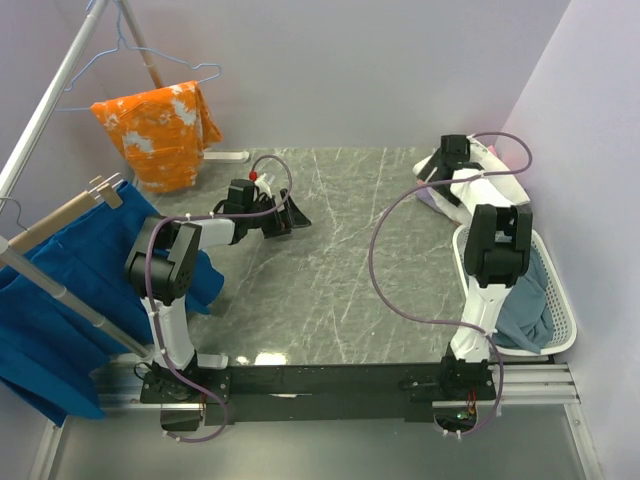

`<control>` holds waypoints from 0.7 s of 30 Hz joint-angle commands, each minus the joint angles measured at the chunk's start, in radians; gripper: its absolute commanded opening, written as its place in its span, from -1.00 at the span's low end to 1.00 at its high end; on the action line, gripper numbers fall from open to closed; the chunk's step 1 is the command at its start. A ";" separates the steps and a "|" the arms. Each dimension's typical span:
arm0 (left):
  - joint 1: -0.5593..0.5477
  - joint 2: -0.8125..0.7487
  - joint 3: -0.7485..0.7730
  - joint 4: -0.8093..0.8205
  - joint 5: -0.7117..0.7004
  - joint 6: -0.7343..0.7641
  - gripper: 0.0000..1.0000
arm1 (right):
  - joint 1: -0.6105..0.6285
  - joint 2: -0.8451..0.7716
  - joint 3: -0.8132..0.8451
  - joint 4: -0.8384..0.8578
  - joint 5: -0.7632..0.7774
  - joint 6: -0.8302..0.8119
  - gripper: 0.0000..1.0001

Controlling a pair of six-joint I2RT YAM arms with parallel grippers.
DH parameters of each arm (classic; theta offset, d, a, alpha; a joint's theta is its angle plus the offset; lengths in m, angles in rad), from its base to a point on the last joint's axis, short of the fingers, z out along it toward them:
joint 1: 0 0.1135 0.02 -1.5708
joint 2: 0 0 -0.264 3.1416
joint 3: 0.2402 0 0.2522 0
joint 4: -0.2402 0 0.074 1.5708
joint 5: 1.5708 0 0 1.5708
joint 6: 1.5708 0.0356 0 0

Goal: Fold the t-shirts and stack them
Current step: Put the neatly folded tshirt into the corner of the board with the right arm

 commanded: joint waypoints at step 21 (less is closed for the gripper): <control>-0.029 -0.489 -0.028 -0.303 -0.692 0.132 0.99 | 0.204 -0.720 -0.500 0.333 -0.122 -0.268 0.99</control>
